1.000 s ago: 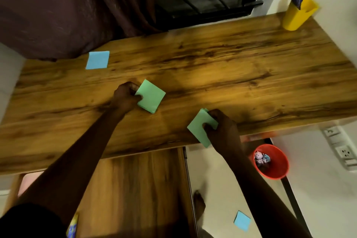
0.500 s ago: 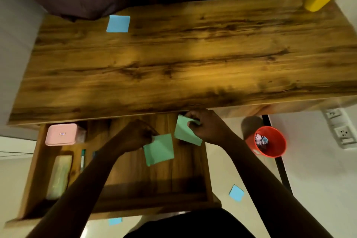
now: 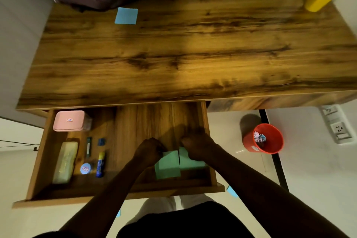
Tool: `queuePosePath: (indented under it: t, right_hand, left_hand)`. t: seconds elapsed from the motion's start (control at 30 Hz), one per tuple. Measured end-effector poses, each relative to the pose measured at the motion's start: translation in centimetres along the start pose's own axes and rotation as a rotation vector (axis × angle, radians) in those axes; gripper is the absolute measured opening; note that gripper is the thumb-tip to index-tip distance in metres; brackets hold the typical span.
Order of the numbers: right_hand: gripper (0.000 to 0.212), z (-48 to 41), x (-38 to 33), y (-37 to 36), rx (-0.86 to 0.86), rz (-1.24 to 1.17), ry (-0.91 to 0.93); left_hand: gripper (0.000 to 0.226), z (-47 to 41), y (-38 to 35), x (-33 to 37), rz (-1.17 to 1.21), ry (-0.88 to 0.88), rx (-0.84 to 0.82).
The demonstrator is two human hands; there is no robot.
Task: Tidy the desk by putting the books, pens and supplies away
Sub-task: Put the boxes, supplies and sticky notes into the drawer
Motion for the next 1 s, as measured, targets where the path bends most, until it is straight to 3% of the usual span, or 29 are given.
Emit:
queuePosePath:
  t: [0.27,0.53,0.7,0.83,1.0]
  right_hand:
    - [0.029,-0.9,-0.8,-1.2,-0.002,0.122,-0.058]
    - [0.024,-0.9,0.0,-2.7,-0.031,-0.077,-0.178]
    - [0.03,-1.5,0.0,-2.1,-0.046,-0.135,-0.1]
    - [0.035,-1.8,0.7,2.0,0.103,-0.283,-0.069]
    - [0.022,-2.1,0.9,8.5,0.294,-0.517,-0.028]
  left_hand:
    - [0.011,0.3,-1.0,-0.9,0.028,0.119,0.139]
    - [0.014,0.9,-1.0,-0.4,0.016,0.085,0.163]
    - [0.022,1.0,0.1,0.4,-0.01,0.043,0.204]
    - [0.016,1.0,4.2,1.9,0.06,0.03,0.288]
    - [0.011,0.8,12.8,3.8,0.179,0.014,0.504]
Point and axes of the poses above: each hand's wrist, its own z-axis away from the middle knuckle, its own y-axis out of the back of the hand, x = y × z, the point moved 8 cm from there along -z, towards the middle knuckle, and after that the axes turned 3 degrees about y, right-handed, at the moved point
